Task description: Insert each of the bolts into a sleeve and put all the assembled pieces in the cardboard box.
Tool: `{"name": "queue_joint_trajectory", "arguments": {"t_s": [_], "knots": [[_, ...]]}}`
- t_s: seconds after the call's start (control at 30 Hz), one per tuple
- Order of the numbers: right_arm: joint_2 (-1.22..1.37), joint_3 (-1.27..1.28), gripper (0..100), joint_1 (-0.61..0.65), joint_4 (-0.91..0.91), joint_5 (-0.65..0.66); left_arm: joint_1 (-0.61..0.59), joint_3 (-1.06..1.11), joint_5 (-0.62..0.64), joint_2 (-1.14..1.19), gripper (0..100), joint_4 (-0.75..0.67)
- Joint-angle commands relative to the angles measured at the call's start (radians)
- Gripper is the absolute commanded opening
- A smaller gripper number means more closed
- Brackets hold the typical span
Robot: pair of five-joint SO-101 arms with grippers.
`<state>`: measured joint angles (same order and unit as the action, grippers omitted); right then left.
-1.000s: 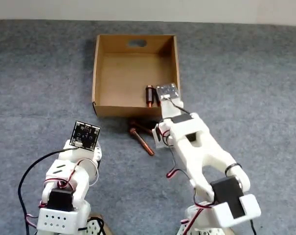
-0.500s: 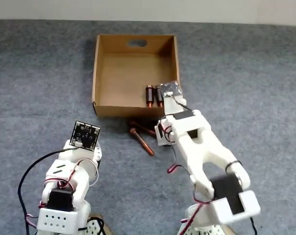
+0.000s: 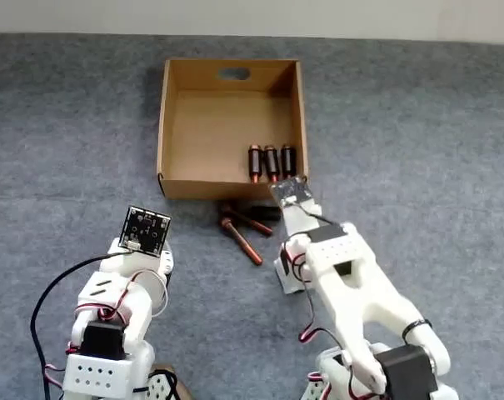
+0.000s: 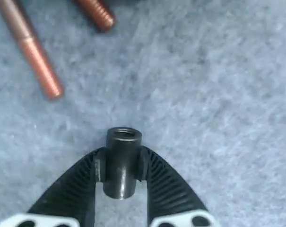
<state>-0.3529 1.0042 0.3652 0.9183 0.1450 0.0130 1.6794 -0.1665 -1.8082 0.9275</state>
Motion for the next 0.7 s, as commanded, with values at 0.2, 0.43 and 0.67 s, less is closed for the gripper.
{"name": "queue_joint_trajectory", "arguments": {"t_s": [0.2, 0.43, 0.67], "knots": [[-0.028, 0.001, 13.3, -0.008, 0.012, 0.025, 0.007, 0.018, 0.002, -0.001, 1, 0.002], [-0.019, 0.012, 13.2, -0.007, -0.013, 0.026, 0.007, 0.018, 0.002, -0.001, 1, 0.002], [-0.002, 0.01, 0.7, -0.007, -0.007, 0.026, 0.007, 0.018, 0.002, -0.001, 1, 0.003]]}}
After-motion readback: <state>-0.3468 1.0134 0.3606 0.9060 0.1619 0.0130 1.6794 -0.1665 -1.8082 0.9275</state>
